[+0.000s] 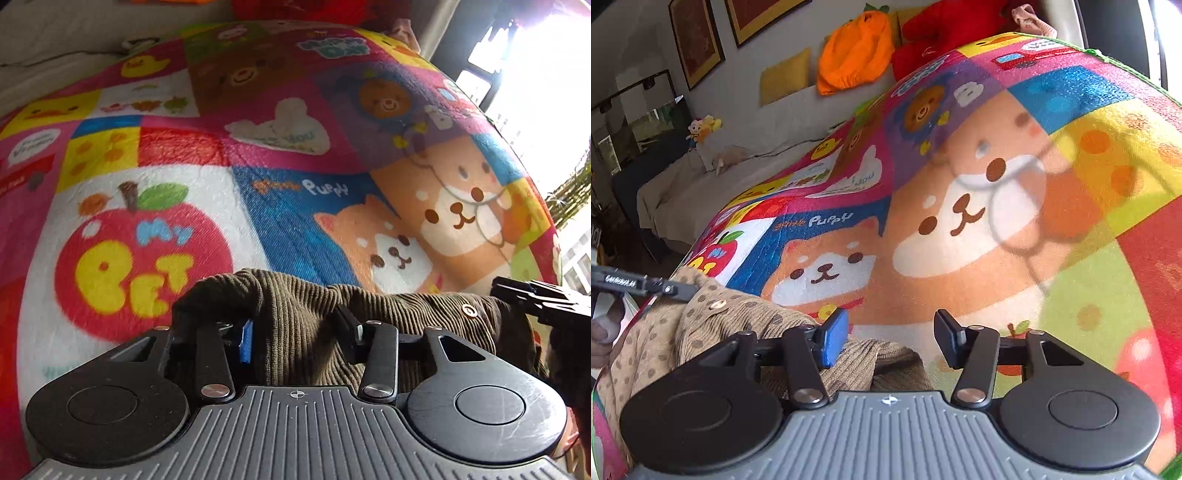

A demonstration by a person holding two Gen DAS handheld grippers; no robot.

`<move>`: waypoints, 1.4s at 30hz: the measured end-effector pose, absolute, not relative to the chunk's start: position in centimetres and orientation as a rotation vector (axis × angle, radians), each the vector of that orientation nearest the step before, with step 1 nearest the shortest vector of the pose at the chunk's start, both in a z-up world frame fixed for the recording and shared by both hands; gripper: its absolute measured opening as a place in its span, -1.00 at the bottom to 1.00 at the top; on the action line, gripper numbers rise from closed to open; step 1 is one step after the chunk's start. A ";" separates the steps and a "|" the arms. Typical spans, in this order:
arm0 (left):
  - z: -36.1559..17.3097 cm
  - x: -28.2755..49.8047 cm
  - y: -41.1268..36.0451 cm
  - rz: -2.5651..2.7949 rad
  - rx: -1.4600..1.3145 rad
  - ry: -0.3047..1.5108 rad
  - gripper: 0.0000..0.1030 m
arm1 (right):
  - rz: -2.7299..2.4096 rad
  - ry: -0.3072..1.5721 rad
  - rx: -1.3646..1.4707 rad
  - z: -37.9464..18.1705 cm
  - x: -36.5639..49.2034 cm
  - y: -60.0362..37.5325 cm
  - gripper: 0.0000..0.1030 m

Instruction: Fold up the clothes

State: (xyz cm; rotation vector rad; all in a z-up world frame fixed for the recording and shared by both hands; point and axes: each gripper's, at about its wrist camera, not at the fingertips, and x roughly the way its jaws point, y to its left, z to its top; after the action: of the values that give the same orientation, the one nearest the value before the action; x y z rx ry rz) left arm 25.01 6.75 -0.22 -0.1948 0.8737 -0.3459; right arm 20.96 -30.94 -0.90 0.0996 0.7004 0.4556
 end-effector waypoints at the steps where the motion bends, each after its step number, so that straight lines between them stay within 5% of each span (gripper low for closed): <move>1: -0.1 26.9 5.9 -0.355 -0.170 0.872 -0.10 | 0.451 0.700 0.101 -0.9 20.7 -31.4 0.01; 10: 1.2 37.2 -1.8 -0.429 -0.081 0.840 -0.03 | 0.473 0.748 0.127 -1.7 15.4 -31.8 0.00; 15: 3.7 31.6 -0.5 -0.445 -0.019 0.759 0.57 | 0.549 0.732 0.046 -1.2 11.4 -29.1 0.01; 26: 4.3 10.3 3.0 -0.661 -0.283 0.672 0.60 | 0.617 0.551 -0.334 1.1 5.8 -25.7 0.15; 28: 2.4 9.2 1.6 -0.683 -0.282 0.732 0.56 | 0.588 0.538 -0.401 0.0 5.3 -24.3 -0.01; 29: 1.5 9.1 1.1 -0.675 -0.290 0.768 0.52 | 0.563 0.538 -0.421 -0.5 5.2 -23.8 -0.32; 30: 0.5 8.9 1.0 -0.666 -0.305 0.803 0.50 | 0.525 0.550 -0.423 -0.9 5.4 -23.9 -0.39; 37: -0.7 6.2 1.8 -0.681 -0.254 0.849 0.51 | 0.480 0.624 -0.269 -0.5 5.2 -28.1 -0.39; 42: 1.9 6.8 4.0 -0.680 -0.313 0.757 0.69 | 0.569 0.590 -0.145 2.6 6.6 -28.0 -0.34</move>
State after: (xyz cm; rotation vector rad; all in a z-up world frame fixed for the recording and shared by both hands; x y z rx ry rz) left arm 6.80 3.98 1.91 -0.3128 0.7575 -0.6797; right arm 6.56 -27.95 2.58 -0.1449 0.5895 0.5691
